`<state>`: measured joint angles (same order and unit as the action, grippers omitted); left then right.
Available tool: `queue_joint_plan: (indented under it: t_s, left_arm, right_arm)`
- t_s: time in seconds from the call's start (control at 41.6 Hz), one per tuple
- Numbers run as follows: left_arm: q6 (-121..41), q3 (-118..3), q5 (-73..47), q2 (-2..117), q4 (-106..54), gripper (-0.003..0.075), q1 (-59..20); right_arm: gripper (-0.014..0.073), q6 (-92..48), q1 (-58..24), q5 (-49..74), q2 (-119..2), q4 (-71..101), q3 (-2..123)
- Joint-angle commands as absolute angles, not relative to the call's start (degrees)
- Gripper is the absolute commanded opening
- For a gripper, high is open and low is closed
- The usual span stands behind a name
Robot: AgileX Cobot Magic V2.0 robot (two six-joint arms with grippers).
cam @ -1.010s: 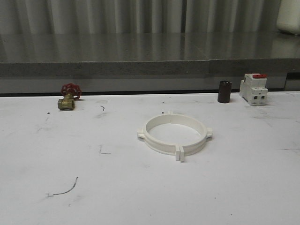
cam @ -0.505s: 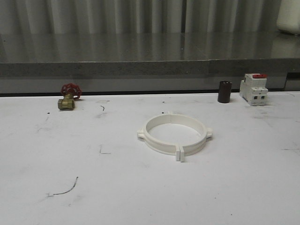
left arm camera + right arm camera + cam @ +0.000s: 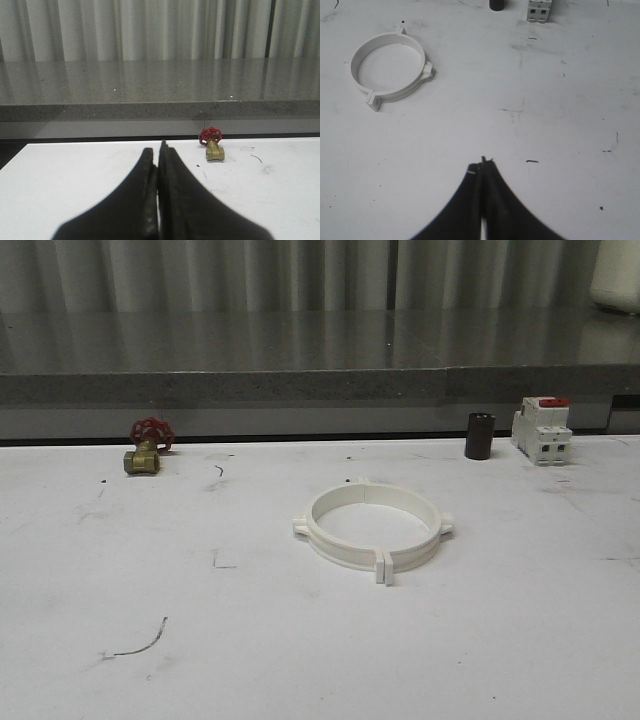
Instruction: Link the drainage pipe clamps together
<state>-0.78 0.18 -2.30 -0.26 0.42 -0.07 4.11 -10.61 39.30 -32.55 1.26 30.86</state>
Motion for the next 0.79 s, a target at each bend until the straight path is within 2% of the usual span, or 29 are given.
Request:
queue_joint_plan:
  t_s: [0.0, 0.313, 0.601, 0.769]
  left_arm:
    - [0.0, 1.6, 2.7, -1.0, 0.4, -0.002, -0.6]
    - [0.0, 1.6, 2.7, -1.0, 0.4, -0.002, -0.6]
    - [0.0, 1.6, 2.7, -1.0, 0.4, -0.002, -0.6]
    - [0.0, 1.6, 2.7, -1.0, 0.4, -0.002, -0.6]
  right_arm:
    - [-0.0116, 3.8, -10.4, 35.7, -32.6, 0.7, 32.2]
    - [-0.0116, 3.8, -10.3, 35.7, -31.4, 0.6, 32.2]
    - [-0.0114, 3.6, -2.0, 22.4, -15.1, 0.0, 19.9]
    - [-0.0114, 3.6, -0.4, 16.4, -6.5, 0.0, 11.0]
